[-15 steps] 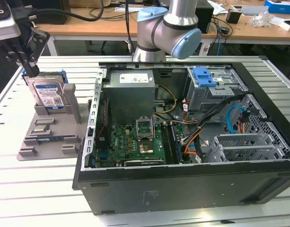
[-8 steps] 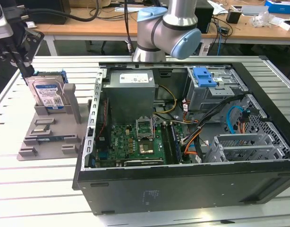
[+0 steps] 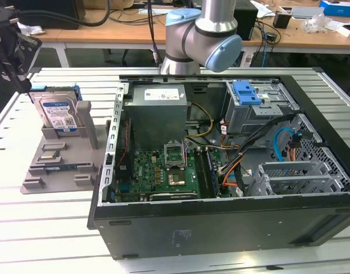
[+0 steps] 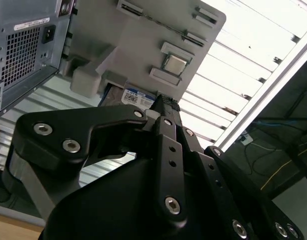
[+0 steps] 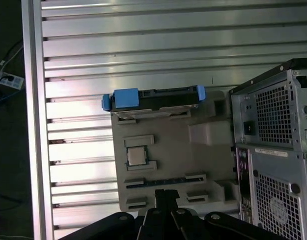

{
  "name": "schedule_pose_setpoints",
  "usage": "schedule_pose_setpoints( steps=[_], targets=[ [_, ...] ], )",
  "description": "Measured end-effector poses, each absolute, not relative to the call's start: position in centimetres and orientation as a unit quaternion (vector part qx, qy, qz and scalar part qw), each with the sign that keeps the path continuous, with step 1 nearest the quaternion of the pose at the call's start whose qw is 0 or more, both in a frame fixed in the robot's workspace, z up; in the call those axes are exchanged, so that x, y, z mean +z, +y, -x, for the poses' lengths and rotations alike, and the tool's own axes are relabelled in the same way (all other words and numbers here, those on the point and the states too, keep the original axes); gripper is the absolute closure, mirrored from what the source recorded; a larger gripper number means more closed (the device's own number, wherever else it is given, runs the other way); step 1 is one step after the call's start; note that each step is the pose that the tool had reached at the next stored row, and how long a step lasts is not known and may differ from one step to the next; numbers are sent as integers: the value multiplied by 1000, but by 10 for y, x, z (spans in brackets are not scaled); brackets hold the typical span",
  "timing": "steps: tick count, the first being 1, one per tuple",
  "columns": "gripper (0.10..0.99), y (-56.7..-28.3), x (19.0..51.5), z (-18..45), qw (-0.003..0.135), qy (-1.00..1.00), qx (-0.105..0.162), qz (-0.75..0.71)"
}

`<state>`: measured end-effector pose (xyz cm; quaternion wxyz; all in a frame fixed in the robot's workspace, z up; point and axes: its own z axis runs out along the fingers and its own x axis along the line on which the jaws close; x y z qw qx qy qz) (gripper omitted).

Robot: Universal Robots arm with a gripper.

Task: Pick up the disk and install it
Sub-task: 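Reach for the disk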

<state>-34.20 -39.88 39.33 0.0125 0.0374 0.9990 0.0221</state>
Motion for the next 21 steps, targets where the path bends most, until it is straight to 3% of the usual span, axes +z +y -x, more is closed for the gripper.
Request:
schedule_pose_setpoints(
  steps=[21],
  targets=[
    [980, -391, 393, 372, 12, 999, 22, -37]
  ],
)
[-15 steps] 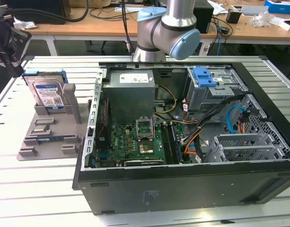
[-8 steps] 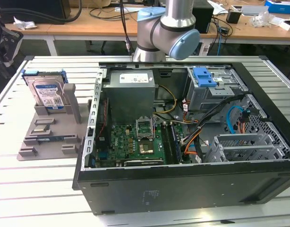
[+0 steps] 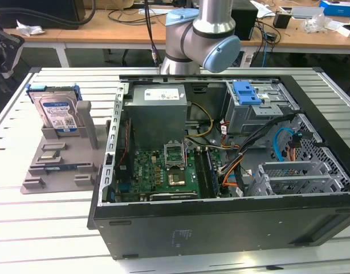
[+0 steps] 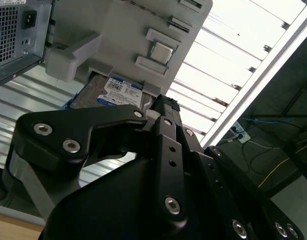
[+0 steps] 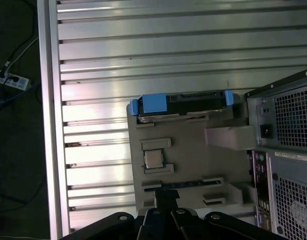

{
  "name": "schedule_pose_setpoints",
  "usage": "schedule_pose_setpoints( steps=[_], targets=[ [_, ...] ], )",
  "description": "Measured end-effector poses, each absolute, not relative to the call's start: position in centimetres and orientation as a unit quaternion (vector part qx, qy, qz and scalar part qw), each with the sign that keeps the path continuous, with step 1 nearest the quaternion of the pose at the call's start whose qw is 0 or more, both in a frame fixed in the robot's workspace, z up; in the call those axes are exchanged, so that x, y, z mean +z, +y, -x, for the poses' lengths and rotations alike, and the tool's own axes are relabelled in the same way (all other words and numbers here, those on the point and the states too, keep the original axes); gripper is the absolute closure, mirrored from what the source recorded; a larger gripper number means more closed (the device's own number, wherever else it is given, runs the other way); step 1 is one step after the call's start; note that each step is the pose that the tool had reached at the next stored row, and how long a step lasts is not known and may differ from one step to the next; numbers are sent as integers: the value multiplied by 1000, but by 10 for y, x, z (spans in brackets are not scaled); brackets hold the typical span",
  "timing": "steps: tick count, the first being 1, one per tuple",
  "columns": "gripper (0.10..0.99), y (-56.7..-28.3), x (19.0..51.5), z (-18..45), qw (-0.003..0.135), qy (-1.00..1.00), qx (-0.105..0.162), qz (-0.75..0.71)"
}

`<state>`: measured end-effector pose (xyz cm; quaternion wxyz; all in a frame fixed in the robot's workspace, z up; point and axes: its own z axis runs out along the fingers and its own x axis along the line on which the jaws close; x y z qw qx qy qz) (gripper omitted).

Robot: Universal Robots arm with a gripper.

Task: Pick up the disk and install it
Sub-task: 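Reach for the disk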

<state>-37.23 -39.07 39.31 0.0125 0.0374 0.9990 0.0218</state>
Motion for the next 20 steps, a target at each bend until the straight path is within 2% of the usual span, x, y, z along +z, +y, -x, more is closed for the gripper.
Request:
schedule_pose_setpoints(
  steps=[20],
  targets=[
    [980, -374, 392, 382, 13, 999, 22, -37]
  ],
)
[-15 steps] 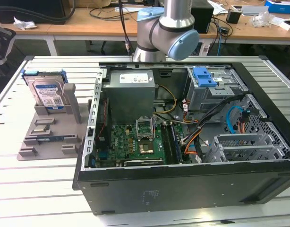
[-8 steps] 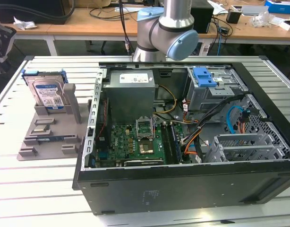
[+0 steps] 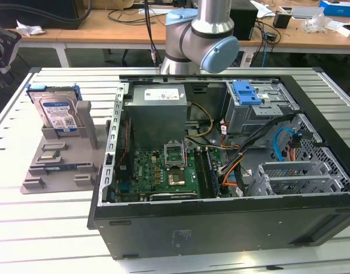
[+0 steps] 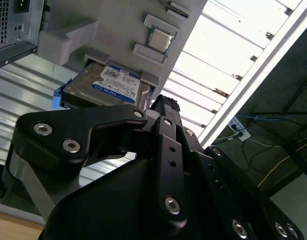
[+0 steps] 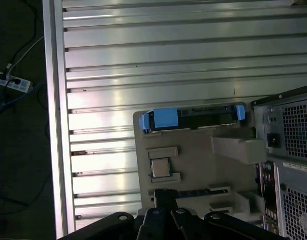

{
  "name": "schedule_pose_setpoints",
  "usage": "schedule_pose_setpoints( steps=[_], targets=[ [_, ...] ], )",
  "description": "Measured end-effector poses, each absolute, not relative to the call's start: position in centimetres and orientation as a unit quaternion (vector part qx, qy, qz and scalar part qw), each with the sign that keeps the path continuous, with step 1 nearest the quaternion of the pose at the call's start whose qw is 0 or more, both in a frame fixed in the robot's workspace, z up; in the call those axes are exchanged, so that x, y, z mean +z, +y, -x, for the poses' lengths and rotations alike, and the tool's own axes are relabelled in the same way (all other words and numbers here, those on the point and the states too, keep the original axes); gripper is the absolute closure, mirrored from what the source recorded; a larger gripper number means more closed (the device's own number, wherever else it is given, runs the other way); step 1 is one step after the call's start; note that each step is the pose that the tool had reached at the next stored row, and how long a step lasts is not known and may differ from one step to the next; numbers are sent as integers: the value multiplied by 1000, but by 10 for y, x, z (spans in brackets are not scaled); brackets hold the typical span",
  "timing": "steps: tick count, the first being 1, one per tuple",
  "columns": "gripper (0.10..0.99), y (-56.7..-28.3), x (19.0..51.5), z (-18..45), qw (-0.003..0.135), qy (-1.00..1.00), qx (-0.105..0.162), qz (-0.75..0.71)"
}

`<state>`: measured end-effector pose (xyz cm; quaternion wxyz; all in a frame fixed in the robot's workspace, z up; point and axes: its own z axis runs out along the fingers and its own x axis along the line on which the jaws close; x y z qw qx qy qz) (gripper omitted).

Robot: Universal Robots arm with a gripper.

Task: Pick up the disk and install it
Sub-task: 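Reach for the disk, then pick up the disk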

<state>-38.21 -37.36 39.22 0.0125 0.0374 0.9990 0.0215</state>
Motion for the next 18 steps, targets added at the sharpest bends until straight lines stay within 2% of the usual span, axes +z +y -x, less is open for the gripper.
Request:
schedule_pose_setpoints(
  steps=[18],
  targets=[
    [980, -373, 392, 382, 12, 999, 22, -26]
  ],
)
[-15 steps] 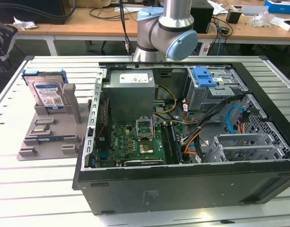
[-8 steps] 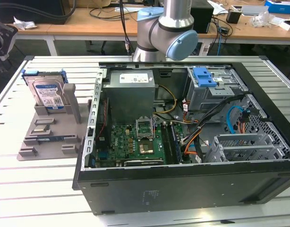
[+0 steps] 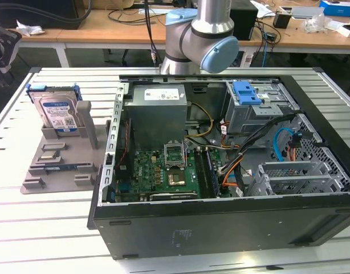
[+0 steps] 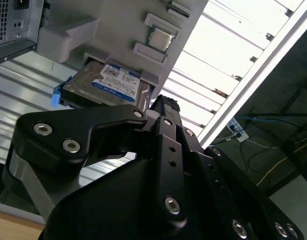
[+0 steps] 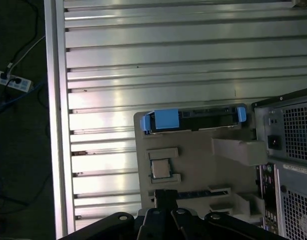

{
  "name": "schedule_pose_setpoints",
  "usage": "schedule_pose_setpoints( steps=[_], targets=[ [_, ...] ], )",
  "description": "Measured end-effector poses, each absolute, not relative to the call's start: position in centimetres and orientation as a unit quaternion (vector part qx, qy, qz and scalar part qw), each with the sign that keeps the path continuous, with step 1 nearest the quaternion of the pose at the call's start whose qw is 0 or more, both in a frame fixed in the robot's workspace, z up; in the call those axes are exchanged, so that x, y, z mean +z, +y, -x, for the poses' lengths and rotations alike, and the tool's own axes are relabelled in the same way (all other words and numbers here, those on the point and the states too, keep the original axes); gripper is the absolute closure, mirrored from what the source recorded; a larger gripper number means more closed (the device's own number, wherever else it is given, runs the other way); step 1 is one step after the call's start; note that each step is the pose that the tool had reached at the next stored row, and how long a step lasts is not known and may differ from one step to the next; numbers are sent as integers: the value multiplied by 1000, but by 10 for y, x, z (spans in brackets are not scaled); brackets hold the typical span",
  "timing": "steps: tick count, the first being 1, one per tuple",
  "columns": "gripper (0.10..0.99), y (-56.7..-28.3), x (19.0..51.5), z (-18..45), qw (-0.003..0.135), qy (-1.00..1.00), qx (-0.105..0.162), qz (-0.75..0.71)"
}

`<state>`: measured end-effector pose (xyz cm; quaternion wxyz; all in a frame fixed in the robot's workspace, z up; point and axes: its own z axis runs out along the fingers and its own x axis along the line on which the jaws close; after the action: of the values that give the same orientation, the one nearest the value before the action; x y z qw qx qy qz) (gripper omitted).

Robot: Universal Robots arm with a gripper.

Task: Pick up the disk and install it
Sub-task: 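Pick up the disk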

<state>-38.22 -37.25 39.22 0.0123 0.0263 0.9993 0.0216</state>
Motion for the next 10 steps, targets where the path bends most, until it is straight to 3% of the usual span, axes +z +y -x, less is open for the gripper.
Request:
schedule_pose_setpoints(
  steps=[10],
  targets=[
    [980, -373, 392, 382, 11, 999, 3, 44]
  ],
)
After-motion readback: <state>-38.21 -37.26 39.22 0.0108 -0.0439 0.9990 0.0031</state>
